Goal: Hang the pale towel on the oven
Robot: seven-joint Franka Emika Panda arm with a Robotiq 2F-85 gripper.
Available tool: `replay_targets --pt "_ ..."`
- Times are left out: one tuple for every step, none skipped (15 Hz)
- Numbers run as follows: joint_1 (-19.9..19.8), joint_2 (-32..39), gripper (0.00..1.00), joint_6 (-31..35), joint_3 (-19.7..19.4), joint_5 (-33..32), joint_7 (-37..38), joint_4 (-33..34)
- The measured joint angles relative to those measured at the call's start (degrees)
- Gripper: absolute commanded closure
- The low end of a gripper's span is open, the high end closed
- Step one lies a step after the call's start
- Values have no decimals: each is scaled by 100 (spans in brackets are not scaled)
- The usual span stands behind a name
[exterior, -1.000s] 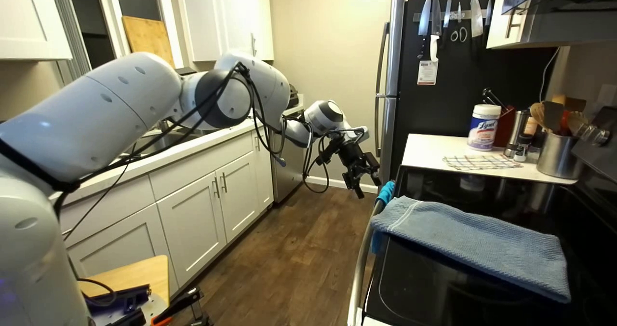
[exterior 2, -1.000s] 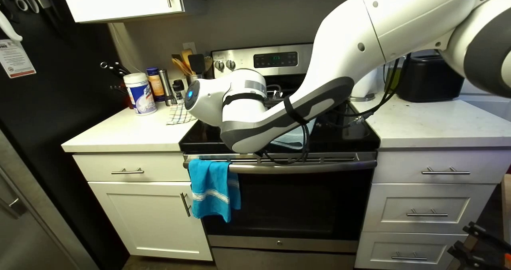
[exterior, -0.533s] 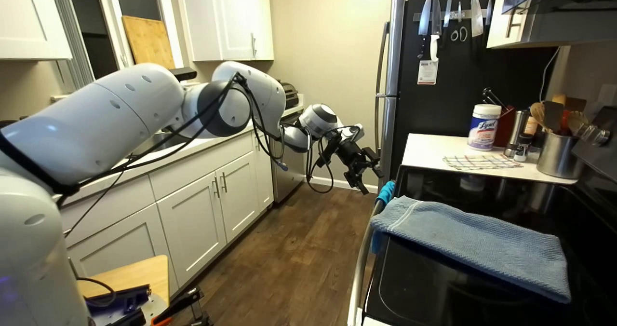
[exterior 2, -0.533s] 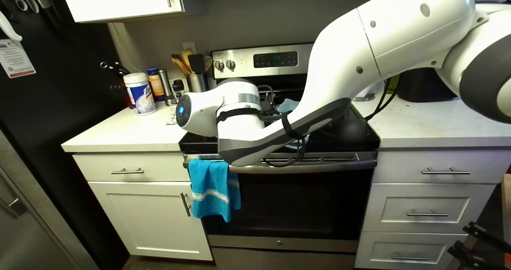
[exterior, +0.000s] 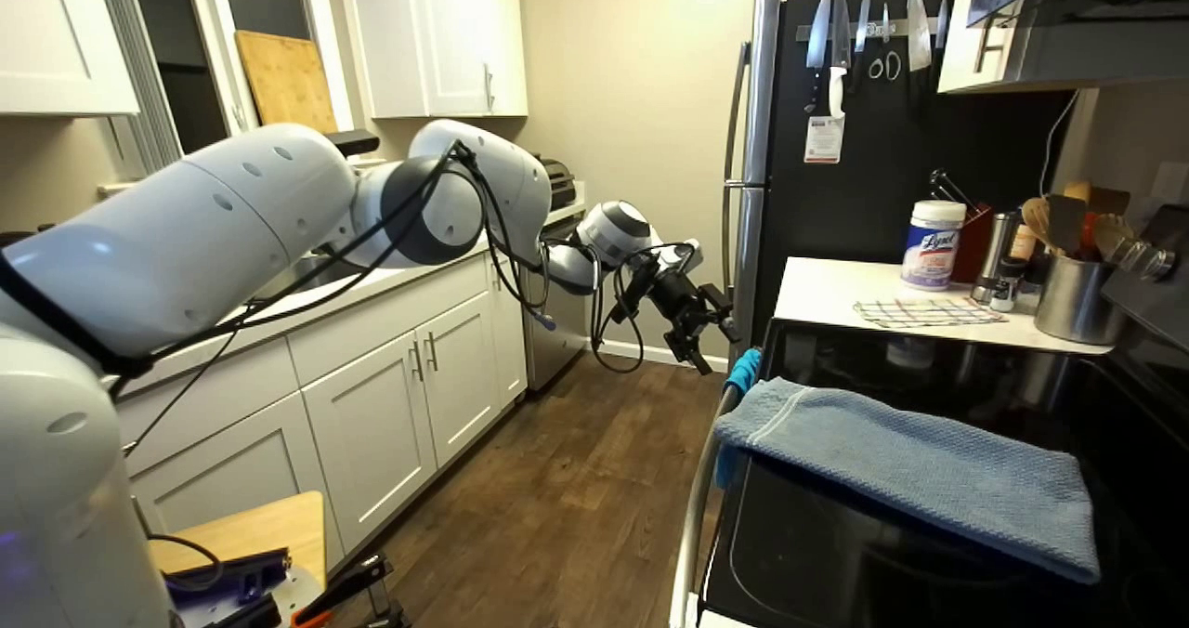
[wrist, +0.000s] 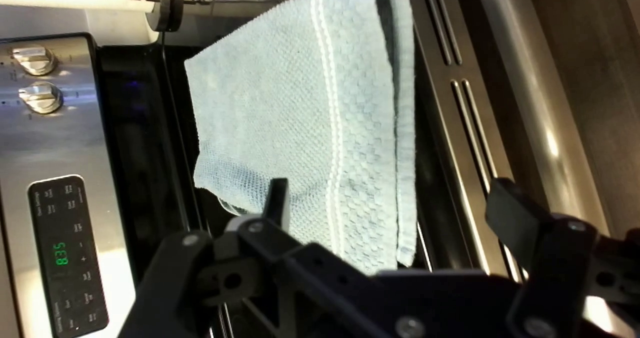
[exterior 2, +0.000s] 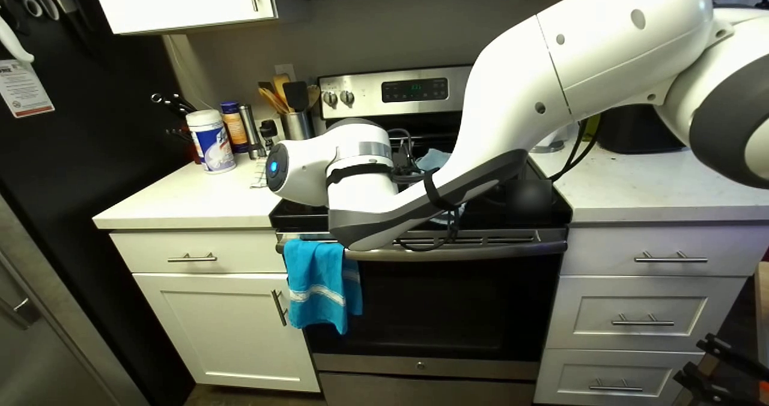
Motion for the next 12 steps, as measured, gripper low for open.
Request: replay_targets --pt "-3 31 0 5 -16 0 0 23" --pt "-5 76 0 6 -38 0 0 67" --pt "-5 128 0 11 -64 -3 0 123" --pt "-5 187 0 24 -93 -9 0 189" --pt "-5 246 0 48 -118 -26 0 250" --pt "-4 305 0 82 -144 -62 0 311" --pt "0 369 0 131 -174 -116 0 373" --pt "2 436 0 211 -201 -203 0 428" --pt "2 504 0 308 -225 -286 0 472" --pt "2 569 0 400 -248 -355 -1 503" --pt "1 628 0 485 -268 -423 -1 523" --pt "-3 691 0 577 -288 -473 -1 531"
